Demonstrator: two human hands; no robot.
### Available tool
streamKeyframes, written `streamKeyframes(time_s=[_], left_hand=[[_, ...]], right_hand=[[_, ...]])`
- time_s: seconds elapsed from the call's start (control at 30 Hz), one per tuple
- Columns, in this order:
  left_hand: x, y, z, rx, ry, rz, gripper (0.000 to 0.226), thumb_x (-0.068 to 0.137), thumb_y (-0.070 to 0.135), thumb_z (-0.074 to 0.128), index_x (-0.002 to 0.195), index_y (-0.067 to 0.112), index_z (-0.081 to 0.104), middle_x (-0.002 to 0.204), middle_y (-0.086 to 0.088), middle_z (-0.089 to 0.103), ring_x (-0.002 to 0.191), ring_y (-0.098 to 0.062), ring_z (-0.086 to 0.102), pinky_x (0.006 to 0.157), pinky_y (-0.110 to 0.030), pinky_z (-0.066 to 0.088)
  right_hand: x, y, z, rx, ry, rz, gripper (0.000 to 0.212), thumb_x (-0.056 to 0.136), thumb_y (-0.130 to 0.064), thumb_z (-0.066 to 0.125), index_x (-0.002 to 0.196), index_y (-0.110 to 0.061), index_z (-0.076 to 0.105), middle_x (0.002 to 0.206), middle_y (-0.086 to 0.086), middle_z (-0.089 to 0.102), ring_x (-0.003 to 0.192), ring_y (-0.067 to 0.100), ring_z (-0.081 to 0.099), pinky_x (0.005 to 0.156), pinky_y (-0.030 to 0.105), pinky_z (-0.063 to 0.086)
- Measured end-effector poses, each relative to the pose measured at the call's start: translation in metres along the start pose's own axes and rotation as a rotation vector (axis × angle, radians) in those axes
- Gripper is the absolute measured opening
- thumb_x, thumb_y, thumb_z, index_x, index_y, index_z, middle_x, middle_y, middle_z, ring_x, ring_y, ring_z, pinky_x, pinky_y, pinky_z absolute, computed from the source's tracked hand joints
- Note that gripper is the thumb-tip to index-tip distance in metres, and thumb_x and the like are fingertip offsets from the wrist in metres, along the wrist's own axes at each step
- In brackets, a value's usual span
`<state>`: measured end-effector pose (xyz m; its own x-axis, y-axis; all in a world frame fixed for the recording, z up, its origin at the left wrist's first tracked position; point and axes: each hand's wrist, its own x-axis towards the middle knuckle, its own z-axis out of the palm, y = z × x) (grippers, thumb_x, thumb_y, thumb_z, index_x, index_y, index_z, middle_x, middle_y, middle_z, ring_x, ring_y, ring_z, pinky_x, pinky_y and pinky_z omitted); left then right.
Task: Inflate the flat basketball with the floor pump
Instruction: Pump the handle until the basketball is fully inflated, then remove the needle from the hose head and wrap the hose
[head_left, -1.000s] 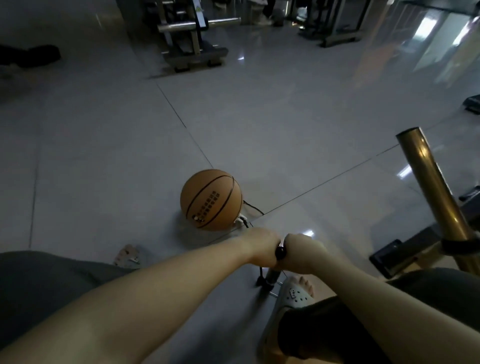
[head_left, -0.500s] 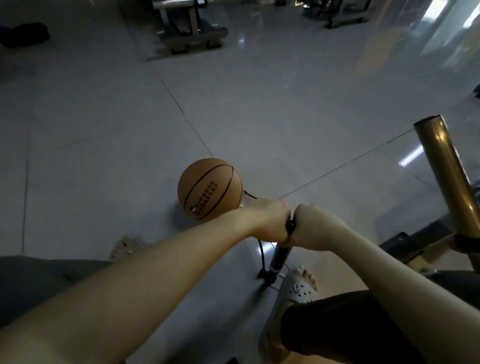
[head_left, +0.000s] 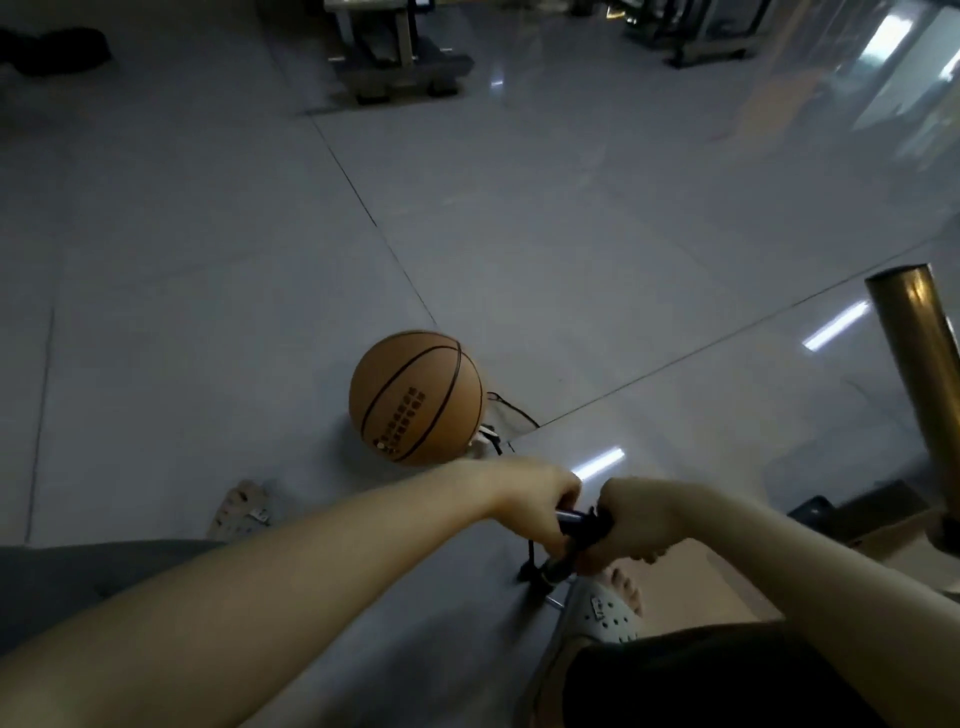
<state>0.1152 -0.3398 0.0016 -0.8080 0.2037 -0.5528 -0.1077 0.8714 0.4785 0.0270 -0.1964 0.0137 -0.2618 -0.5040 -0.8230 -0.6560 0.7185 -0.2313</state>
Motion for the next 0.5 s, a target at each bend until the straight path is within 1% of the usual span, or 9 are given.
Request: streamKeyframes(time_s=[0.07, 0.1, 0.13, 0.2, 0.23, 0.3, 0.37, 0.43, 0.5], left_hand=[[-0.013, -0.024, -0.03, -0.216, -0.109, -0.033, 0.051, 0.084, 0.056, 0.072, 0.122, 0.025, 0.058, 0.101, 0.013, 0.057, 0.092, -0.007, 0.058, 0.081, -0.03, 0.05], [-0.016, -0.038, -0.044, -0.26, -0.061, -0.065, 0.052, 0.084, 0.064, 0.067, 0.12, 0.027, 0.06, 0.104, 0.013, 0.059, 0.095, -0.006, 0.059, 0.085, -0.031, 0.051], [-0.014, -0.057, -0.058, -0.236, 0.031, -0.106, 0.052, 0.084, 0.071, 0.061, 0.115, 0.029, 0.063, 0.105, 0.011, 0.063, 0.097, -0.008, 0.061, 0.085, -0.033, 0.052], [0.003, -0.094, -0.073, 0.043, 0.236, -0.211, 0.054, 0.088, 0.073, 0.049, 0.113, 0.028, 0.064, 0.115, 0.003, 0.065, 0.106, -0.016, 0.061, 0.09, -0.04, 0.052], [0.016, -0.113, -0.075, 0.215, 0.3, -0.268, 0.058, 0.09, 0.071, 0.046, 0.123, 0.026, 0.061, 0.129, -0.003, 0.061, 0.119, -0.023, 0.056, 0.098, -0.045, 0.048], [0.043, -0.146, -0.067, 0.409, 0.315, -0.332, 0.077, 0.089, 0.073, 0.044, 0.15, 0.026, 0.041, 0.158, -0.013, 0.032, 0.147, -0.034, 0.026, 0.116, -0.059, 0.025], [0.061, -0.172, -0.053, 0.463, 0.275, -0.339, 0.097, 0.083, 0.081, 0.046, 0.16, 0.031, 0.015, 0.168, -0.013, 0.002, 0.153, -0.037, -0.003, 0.117, -0.069, 0.005], [0.065, -0.195, -0.039, 0.479, 0.285, -0.34, 0.105, 0.078, 0.082, 0.052, 0.16, 0.034, 0.006, 0.168, -0.011, -0.007, 0.153, -0.038, -0.012, 0.115, -0.072, 0.001], [0.054, -0.211, -0.028, 0.482, 0.355, -0.351, 0.105, 0.075, 0.079, 0.059, 0.158, 0.034, 0.011, 0.167, -0.01, 0.001, 0.153, -0.038, -0.006, 0.116, -0.071, 0.005]], right_hand=[[-0.008, -0.001, -0.032, -0.033, -0.148, 0.007, 0.051, 0.076, -0.066, 0.069, 0.08, -0.016, 0.068, 0.069, -0.004, 0.066, 0.063, 0.011, 0.063, 0.072, 0.031, 0.054], [-0.008, -0.002, -0.048, -0.03, -0.121, 0.019, 0.051, 0.08, -0.063, 0.066, 0.088, -0.012, 0.07, 0.075, -0.003, 0.069, 0.07, 0.012, 0.067, 0.074, 0.031, 0.055], [0.003, -0.003, -0.064, -0.004, -0.047, 0.018, 0.048, 0.086, -0.055, 0.065, 0.094, -0.007, 0.07, 0.081, 0.001, 0.071, 0.075, 0.014, 0.068, 0.075, 0.031, 0.055], [0.041, -0.008, -0.086, 0.093, 0.195, -0.026, 0.031, 0.093, -0.029, 0.063, 0.094, 0.001, 0.07, 0.086, 0.01, 0.074, 0.075, 0.02, 0.07, 0.073, 0.031, 0.055], [0.066, -0.011, -0.093, 0.117, 0.309, -0.045, 0.022, 0.092, -0.017, 0.06, 0.093, 0.002, 0.071, 0.087, 0.014, 0.074, 0.078, 0.024, 0.071, 0.076, 0.033, 0.057], [0.122, -0.02, -0.1, 0.12, 0.402, -0.033, 0.023, 0.09, -0.006, 0.052, 0.099, 0.002, 0.071, 0.097, 0.016, 0.072, 0.091, 0.03, 0.07, 0.084, 0.039, 0.057], [0.171, -0.026, -0.095, 0.112, 0.369, -0.024, 0.03, 0.092, -0.003, 0.046, 0.113, 0.002, 0.066, 0.113, 0.019, 0.066, 0.102, 0.033, 0.064, 0.087, 0.037, 0.054], [0.213, -0.031, -0.089, 0.144, 0.328, -0.04, 0.039, 0.092, 0.0, 0.042, 0.128, 0.001, 0.058, 0.128, 0.02, 0.058, 0.106, 0.032, 0.058, 0.084, 0.032, 0.047], [0.248, -0.033, -0.083, 0.238, 0.307, -0.041, 0.049, 0.092, 0.002, 0.042, 0.139, -0.004, 0.048, 0.14, 0.018, 0.049, 0.117, 0.031, 0.052, 0.092, 0.032, 0.043]])
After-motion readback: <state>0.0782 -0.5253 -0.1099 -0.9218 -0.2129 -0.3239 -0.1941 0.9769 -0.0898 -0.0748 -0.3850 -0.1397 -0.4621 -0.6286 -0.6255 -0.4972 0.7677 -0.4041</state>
